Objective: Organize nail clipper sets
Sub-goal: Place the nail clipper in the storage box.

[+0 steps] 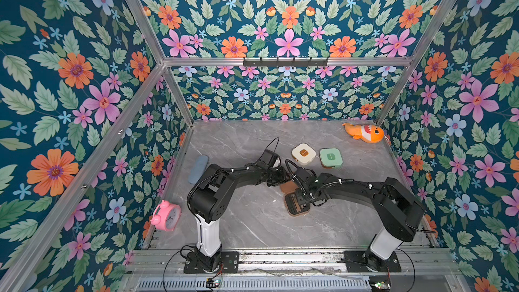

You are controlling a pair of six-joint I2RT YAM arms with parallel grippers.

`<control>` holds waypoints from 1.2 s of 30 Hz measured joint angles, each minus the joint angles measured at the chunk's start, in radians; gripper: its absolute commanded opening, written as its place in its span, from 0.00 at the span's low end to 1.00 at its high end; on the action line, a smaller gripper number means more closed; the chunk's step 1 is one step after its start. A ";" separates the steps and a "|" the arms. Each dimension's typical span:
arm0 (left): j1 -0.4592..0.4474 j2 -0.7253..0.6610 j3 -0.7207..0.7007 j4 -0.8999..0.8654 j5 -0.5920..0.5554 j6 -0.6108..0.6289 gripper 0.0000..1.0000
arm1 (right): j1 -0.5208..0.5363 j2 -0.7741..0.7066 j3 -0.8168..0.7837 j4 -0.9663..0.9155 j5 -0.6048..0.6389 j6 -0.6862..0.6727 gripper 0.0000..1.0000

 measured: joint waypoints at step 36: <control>-0.010 0.014 0.006 0.019 0.008 0.004 0.34 | -0.046 -0.010 0.099 -0.078 0.027 0.008 0.36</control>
